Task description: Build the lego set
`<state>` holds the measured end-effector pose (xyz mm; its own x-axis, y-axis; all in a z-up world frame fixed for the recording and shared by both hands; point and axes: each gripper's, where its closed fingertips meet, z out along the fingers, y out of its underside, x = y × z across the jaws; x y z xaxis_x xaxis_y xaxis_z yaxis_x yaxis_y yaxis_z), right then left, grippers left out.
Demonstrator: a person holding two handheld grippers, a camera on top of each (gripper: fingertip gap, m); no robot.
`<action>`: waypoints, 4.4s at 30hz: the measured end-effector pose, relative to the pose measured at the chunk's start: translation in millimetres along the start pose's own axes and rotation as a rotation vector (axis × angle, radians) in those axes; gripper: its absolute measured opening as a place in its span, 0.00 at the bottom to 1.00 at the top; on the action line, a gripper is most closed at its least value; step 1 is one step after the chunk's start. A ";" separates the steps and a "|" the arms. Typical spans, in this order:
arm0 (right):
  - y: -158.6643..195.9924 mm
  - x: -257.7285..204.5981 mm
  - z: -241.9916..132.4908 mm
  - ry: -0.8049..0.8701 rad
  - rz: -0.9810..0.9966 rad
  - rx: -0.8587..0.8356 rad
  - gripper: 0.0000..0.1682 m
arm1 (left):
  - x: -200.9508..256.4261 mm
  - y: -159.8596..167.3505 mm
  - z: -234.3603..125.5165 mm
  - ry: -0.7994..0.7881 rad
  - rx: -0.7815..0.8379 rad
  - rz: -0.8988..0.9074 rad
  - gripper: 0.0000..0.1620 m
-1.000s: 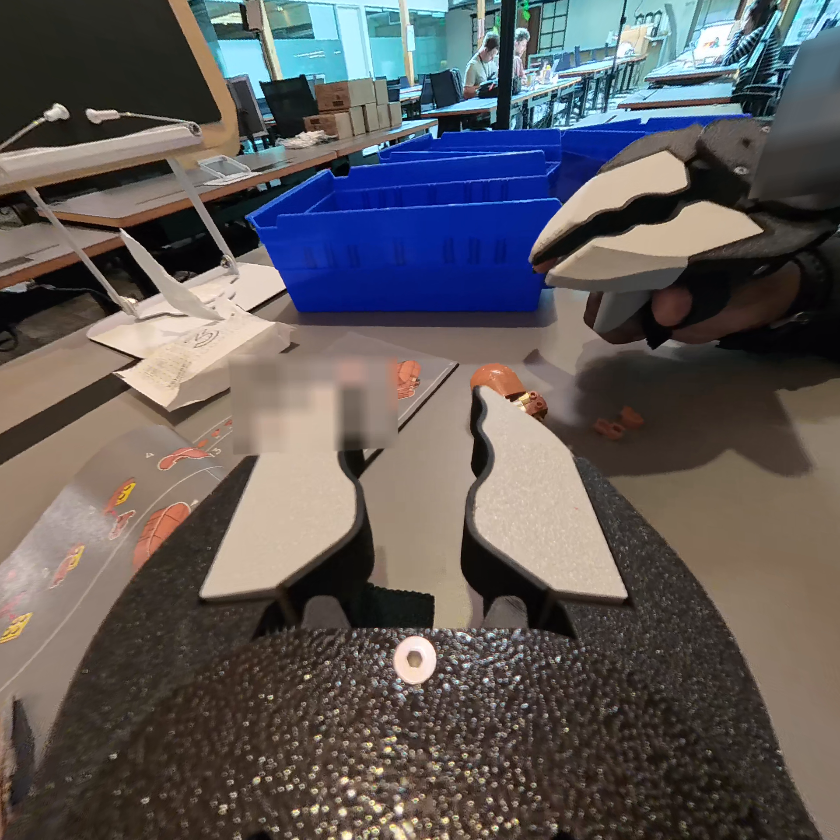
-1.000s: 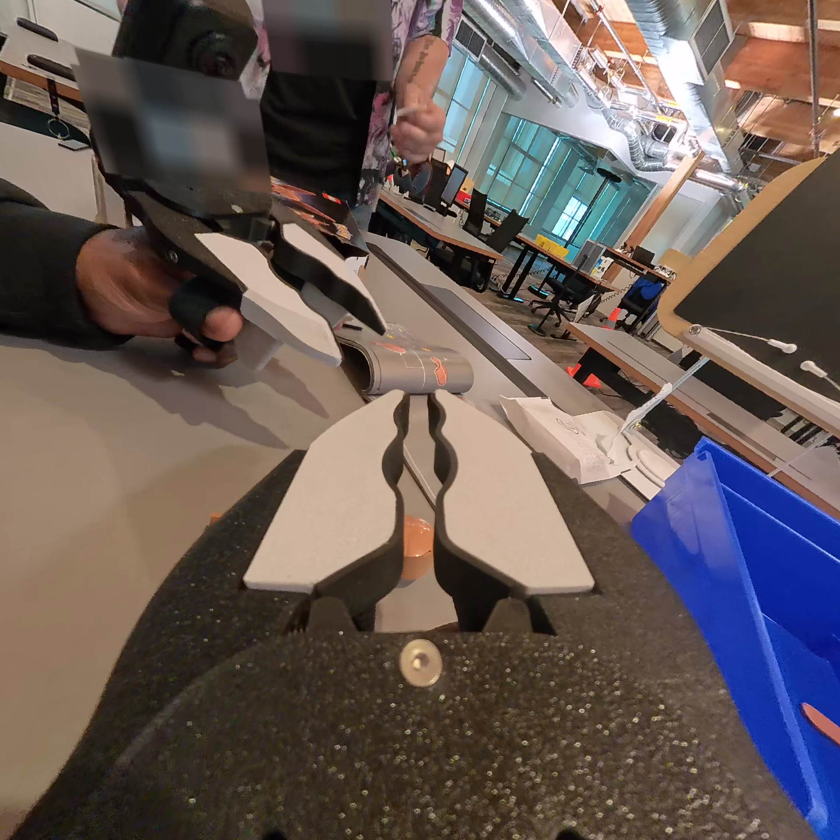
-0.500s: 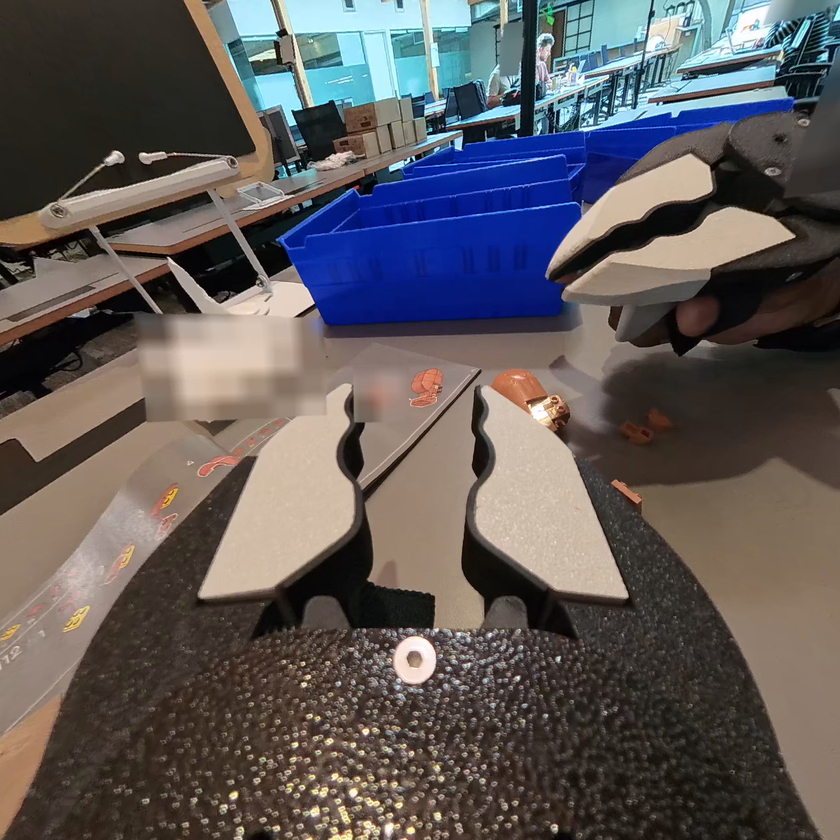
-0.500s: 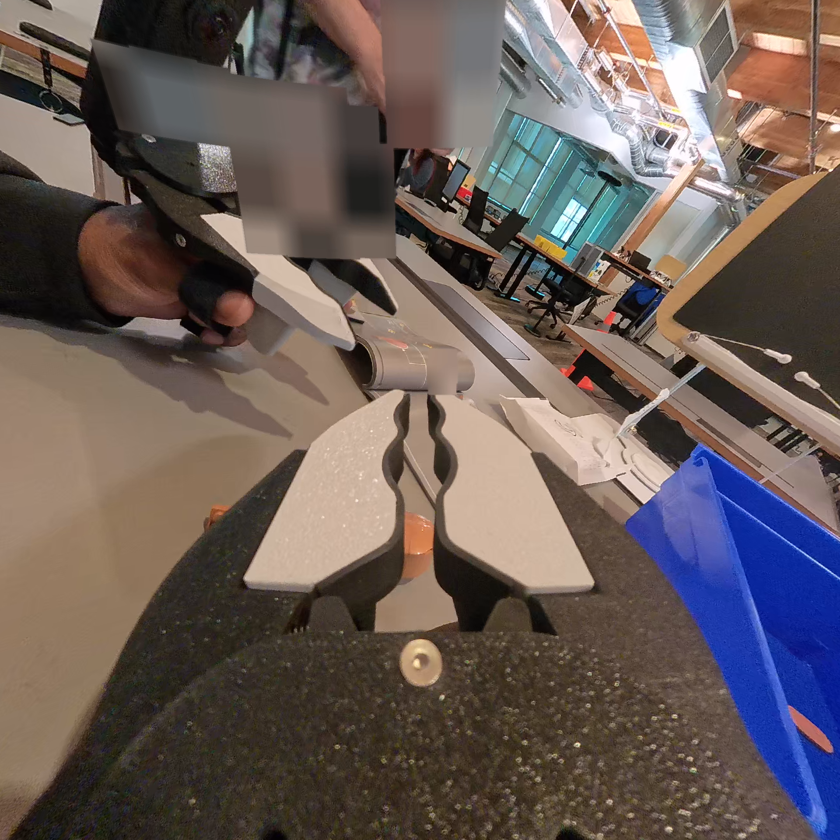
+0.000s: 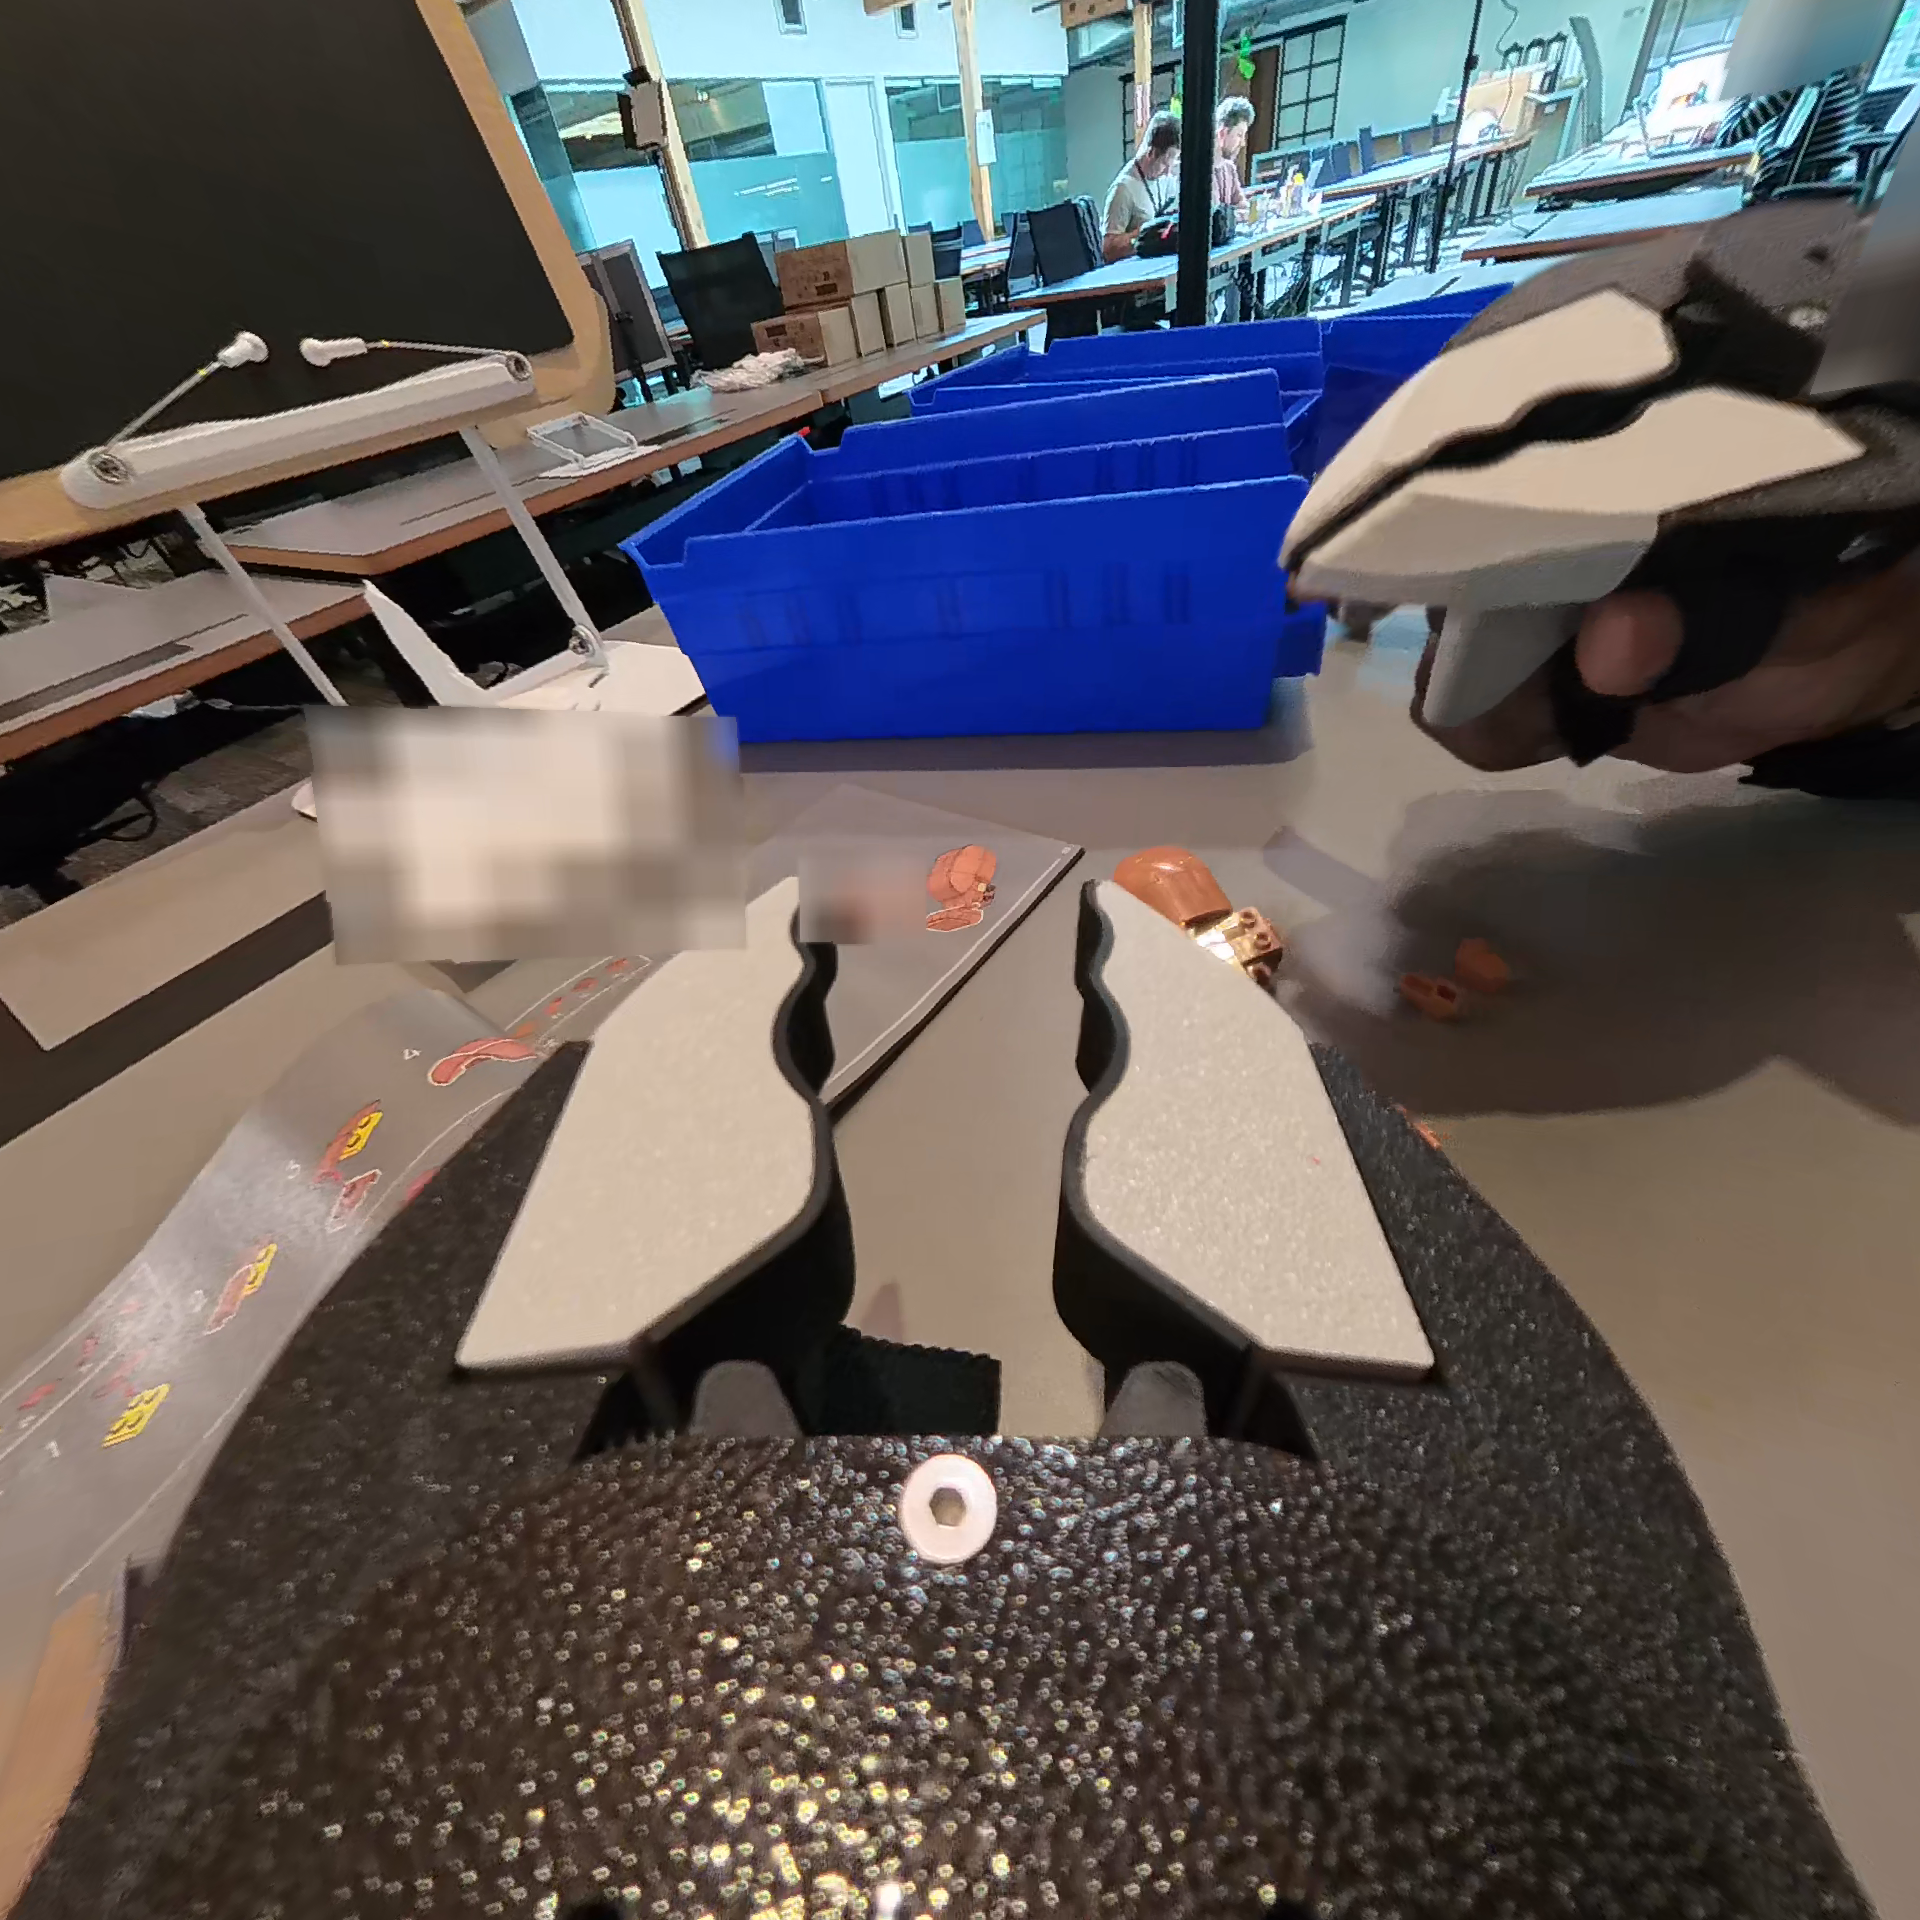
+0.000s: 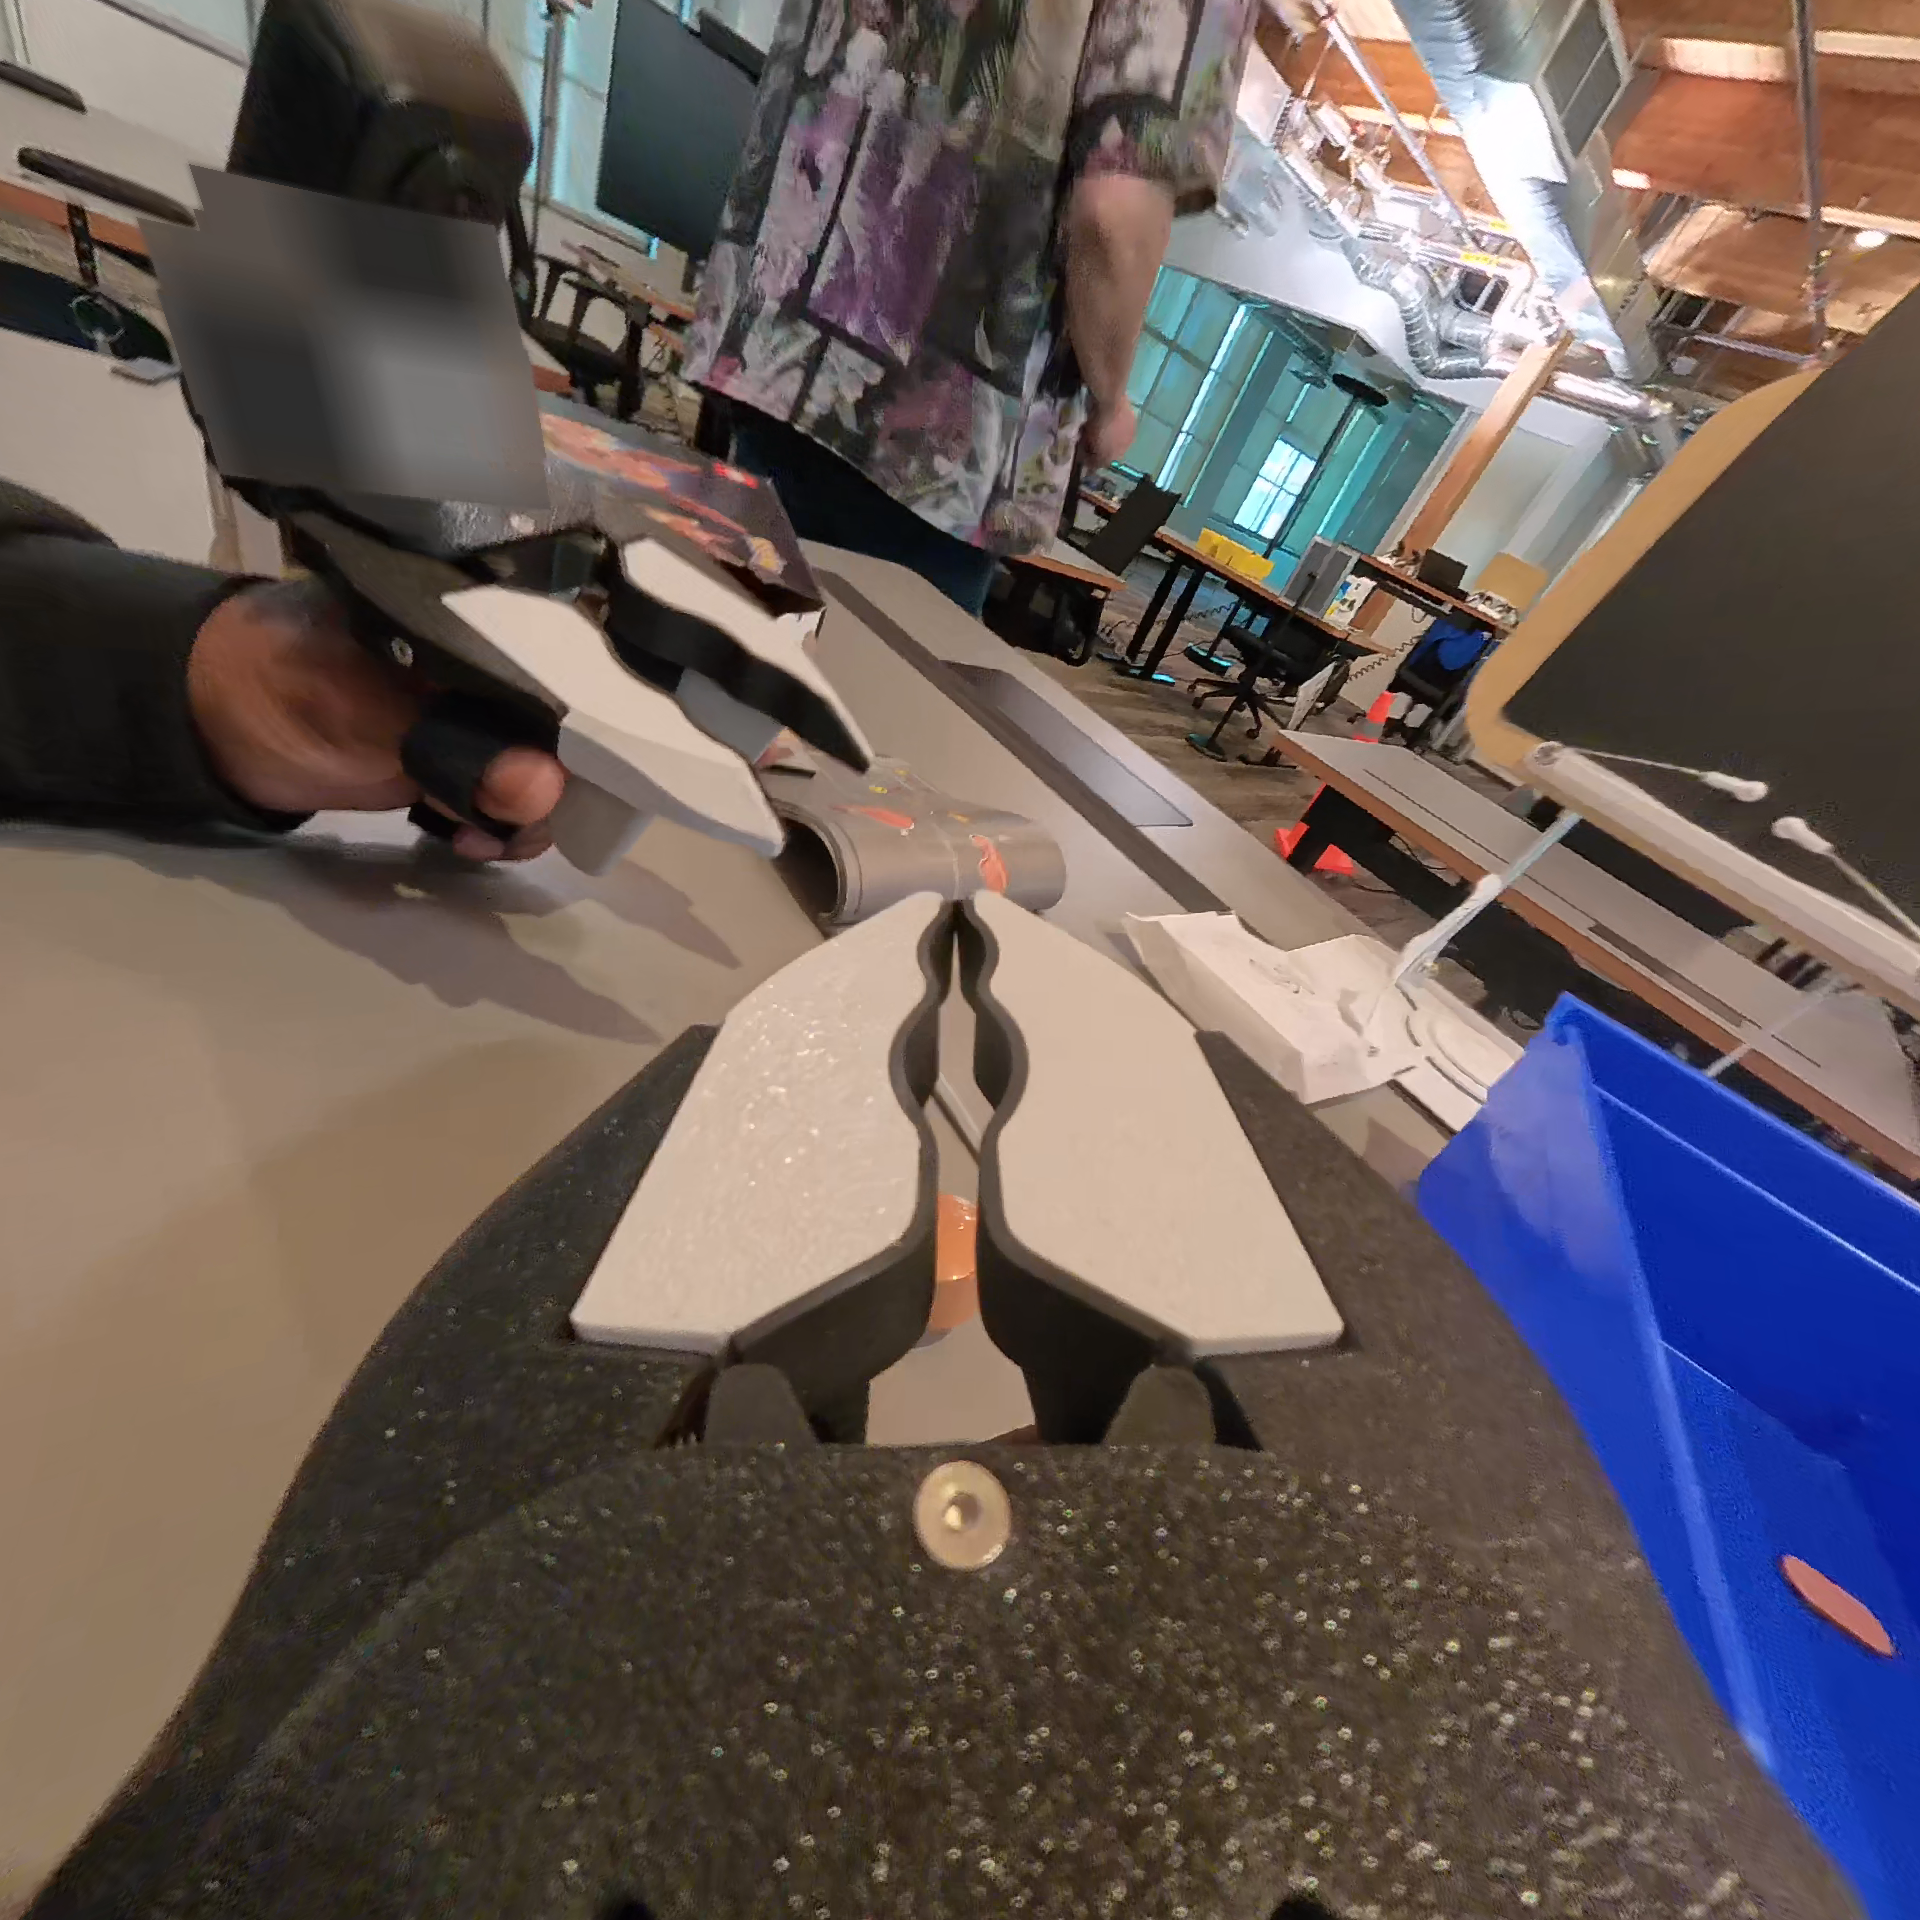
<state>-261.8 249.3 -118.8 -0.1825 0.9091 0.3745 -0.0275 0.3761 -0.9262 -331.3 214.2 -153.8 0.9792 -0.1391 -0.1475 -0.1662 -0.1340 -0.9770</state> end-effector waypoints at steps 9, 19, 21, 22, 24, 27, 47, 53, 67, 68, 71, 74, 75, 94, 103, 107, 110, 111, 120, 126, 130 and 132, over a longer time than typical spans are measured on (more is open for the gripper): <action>-46.7 70.7 -61.7 0.142 -0.035 -0.111 0.01 | 1.0 9.6 -1.2 0.039 -0.039 -0.079 0.23; 30.3 159.2 -117.6 -0.025 0.021 -0.607 0.12 | 6.4 17.6 4.2 0.100 -0.098 -0.117 0.21; 44.6 147.8 -120.2 -0.061 0.011 -0.647 0.12 | 4.5 17.5 4.2 0.101 -0.097 -0.137 0.21; 51.1 143.5 -121.1 -0.068 -0.005 -0.666 0.12 | 3.1 17.4 3.9 0.102 -0.096 -0.152 0.21; 61.2 137.2 -122.1 -0.084 -0.025 -0.692 0.13 | 1.0 17.4 3.8 0.109 -0.094 -0.182 0.21; 72.1 137.9 -122.8 -0.101 -0.001 -0.717 0.13 | -1.0 18.1 4.2 0.123 -0.097 -0.218 0.21; 131.0 229.2 -97.2 -0.478 -0.438 -0.976 0.22 | 0.0 23.0 7.8 0.131 -0.134 -0.221 0.21; 179.2 209.5 -87.6 -0.686 -0.402 -1.200 0.21 | -1.5 24.1 4.7 0.124 -0.137 -0.218 0.21; 217.1 184.7 -96.3 -0.414 0.132 -1.440 0.21 | 4.4 25.0 2.1 0.156 -0.146 -0.225 0.21; 216.5 185.0 -92.8 -0.399 0.137 -1.426 0.21 | 4.6 25.0 2.1 0.156 -0.147 -0.224 0.21; 215.3 180.7 -91.8 -0.413 0.155 -1.430 0.15 | 5.1 25.2 1.9 0.154 -0.147 -0.221 0.21; 214.1 177.2 -90.1 -0.424 0.175 -1.421 0.10 | 5.2 24.9 1.0 0.153 -0.144 -0.224 0.21; 214.2 177.3 -90.0 -0.427 0.177 -1.422 0.10 | 5.3 24.6 0.5 0.153 -0.143 -0.226 0.21; 42.4 23.8 -53.6 -0.317 -0.010 -0.810 0.10 | 24.1 21.1 -1.2 0.192 -0.148 -0.207 0.21; 53.8 -23.1 -70.5 -0.405 0.116 -0.766 0.10 | 28.2 24.8 1.0 0.199 -0.171 -0.197 0.21; 61.1 -69.9 -60.2 -0.523 0.136 -0.752 0.09 | 30.7 26.5 1.9 0.201 -0.184 -0.182 0.21; 67.4 -88.3 -52.5 -0.568 0.125 -0.755 0.09 | 30.2 26.5 1.8 0.199 -0.184 -0.184 0.21; 70.3 -92.0 -50.2 -0.574 0.121 -0.760 0.09 | 29.6 26.7 1.5 0.197 -0.184 -0.186 0.21; 85.3 -103.2 -46.4 -0.606 0.109 -0.779 0.11 | 29.6 29.5 1.2 0.198 -0.203 -0.188 0.21; 80.3 -95.0 -41.8 -0.595 0.137 -0.718 0.13 | 29.6 29.8 1.1 0.205 -0.206 -0.202 0.21; 59.2 -70.9 -49.2 -0.562 0.119 -0.637 0.14 | 28.1 30.1 0.8 0.210 -0.207 -0.223 0.21; 46.0 -43.7 -57.6 -0.511 0.090 -0.611 0.14 | 27.9 30.0 0.7 0.214 -0.207 -0.232 0.21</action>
<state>-198.5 237.2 -175.3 -0.5897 0.8018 0.0965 0.5251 0.4715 -0.7085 -308.9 207.0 -187.4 0.9506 -0.2810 0.1316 0.0162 -0.3786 -0.9254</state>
